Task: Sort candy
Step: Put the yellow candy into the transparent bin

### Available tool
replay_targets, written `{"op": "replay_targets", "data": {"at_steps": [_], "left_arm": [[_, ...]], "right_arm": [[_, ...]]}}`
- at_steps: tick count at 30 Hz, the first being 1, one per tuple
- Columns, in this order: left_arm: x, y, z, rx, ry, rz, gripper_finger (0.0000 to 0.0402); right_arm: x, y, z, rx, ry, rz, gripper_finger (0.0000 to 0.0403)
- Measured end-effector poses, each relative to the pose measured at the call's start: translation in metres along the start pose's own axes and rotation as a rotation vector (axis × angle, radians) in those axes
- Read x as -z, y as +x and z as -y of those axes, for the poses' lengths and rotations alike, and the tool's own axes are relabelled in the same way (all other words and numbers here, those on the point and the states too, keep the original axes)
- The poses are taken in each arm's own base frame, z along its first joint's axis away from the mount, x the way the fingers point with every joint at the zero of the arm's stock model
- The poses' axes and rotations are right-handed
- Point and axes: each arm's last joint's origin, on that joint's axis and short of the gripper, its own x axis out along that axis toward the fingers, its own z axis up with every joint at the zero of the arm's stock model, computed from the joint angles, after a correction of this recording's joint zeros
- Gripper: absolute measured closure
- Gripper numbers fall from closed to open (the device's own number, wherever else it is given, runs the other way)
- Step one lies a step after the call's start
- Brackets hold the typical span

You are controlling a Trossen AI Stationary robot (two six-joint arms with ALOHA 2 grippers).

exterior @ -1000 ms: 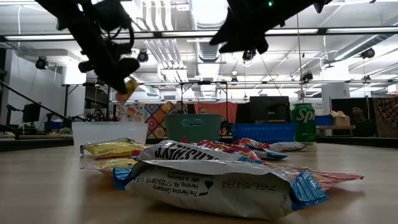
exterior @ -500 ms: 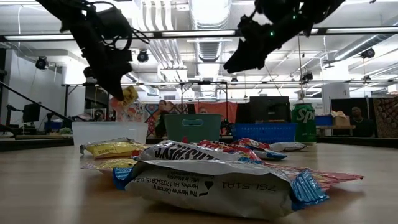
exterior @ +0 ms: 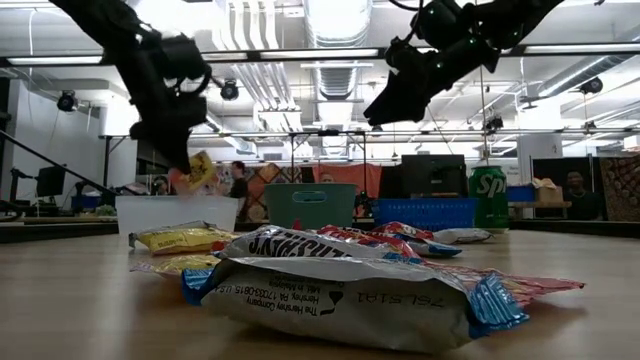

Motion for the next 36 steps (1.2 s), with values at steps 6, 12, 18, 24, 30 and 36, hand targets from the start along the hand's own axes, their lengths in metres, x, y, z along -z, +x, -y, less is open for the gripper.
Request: {"op": "replay_targets", "data": {"at_steps": [6,12,18,24,30,36], "left_arm": [[-0.001,0.023,-0.02,0.028,-0.044,-0.093,0.0401],[-0.011,0.027,-0.031,0.079,-0.053,-0.174,0.0401],[-0.023,0.026,-0.032,0.089,-0.071,-0.216,0.0401],[-0.016,0.033,-0.031,0.086,-0.084,-0.238,0.0401],[-0.017,0.032,-0.031,0.079,-0.093,-0.215,0.0394],[-0.018,0.032,-0.032,0.075,-0.092,-0.205,0.0371]], "right_arm": [[0.002,-0.002,0.01,0.038,-0.062,-0.005,0.0182],[0.0,-0.009,0.032,0.112,-0.076,0.039,0.0182],[0.004,-0.015,0.048,0.154,-0.011,0.036,0.0182],[0.01,-0.014,0.046,0.082,0.04,-0.015,0.0182],[0.01,-0.016,0.044,0.063,0.113,-0.023,0.0181],[0.011,-0.017,0.043,0.026,0.172,-0.023,0.0181]]}}
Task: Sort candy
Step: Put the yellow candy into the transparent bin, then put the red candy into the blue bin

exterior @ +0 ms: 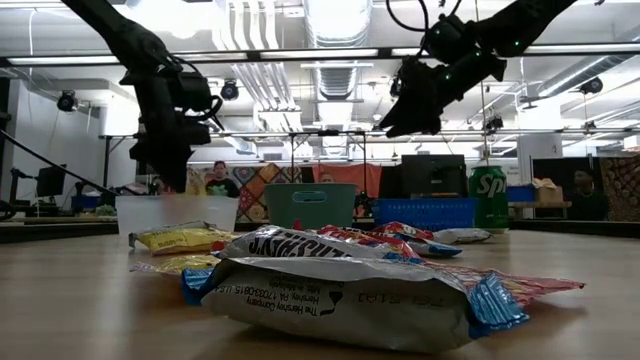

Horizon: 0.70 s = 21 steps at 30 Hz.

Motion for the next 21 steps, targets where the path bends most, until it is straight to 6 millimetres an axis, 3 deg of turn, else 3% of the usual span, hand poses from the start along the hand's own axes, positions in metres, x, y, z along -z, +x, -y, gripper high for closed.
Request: {"op": "replay_targets", "data": {"at_steps": [11,21], "left_arm": [[0.0,-0.005,-0.001,-0.069,0.024,0.018,0.0286],[0.005,-0.018,0.036,0.113,0.171,0.066,0.0292]], "right_arm": [[0.0,0.002,-0.009,-0.058,0.113,-0.006,0.0181],[0.011,0.012,-0.051,-0.17,0.208,-0.155,0.0181]]}}
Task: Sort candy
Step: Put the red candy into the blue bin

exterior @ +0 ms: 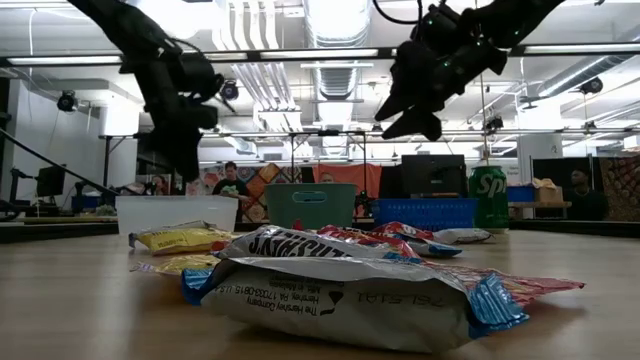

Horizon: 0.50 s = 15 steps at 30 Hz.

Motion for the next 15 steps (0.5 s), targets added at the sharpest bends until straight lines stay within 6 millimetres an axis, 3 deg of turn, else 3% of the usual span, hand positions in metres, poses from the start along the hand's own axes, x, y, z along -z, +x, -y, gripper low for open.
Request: {"op": "replay_targets", "data": {"at_steps": [15], "left_arm": [[0.006,-0.008,0.087,0.164,0.34,0.086,0.0294]], "right_arm": [[0.029,0.016,-0.05,-0.018,0.172,-0.197,0.0182]]}}
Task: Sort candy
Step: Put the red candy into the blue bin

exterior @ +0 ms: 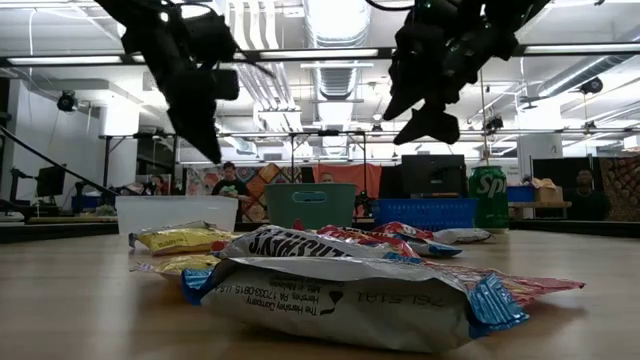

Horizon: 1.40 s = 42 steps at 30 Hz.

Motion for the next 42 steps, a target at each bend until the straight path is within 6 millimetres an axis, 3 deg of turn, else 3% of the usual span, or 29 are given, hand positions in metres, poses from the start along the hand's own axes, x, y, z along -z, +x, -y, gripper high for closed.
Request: {"op": "replay_targets", "data": {"at_steps": [7,14,21,42], "left_arm": [[-0.006,0.001,0.021,0.043,0.109,0.059,0.0294],[-0.005,0.006,0.028,0.057,0.154,0.094,0.0294],[0.006,0.009,0.027,0.057,0.152,0.108,0.0294],[0.005,-0.025,0.028,0.043,0.156,0.279,0.0294]], "right_arm": [[0.019,0.005,-0.01,0.158,0.105,-0.059,0.0182],[0.028,0.011,-0.012,0.258,0.185,-0.07,0.0182],[0.034,0.035,-0.014,0.296,0.212,-0.141,0.0182],[0.025,0.108,-0.034,0.454,0.161,-0.343,0.0183]]}}
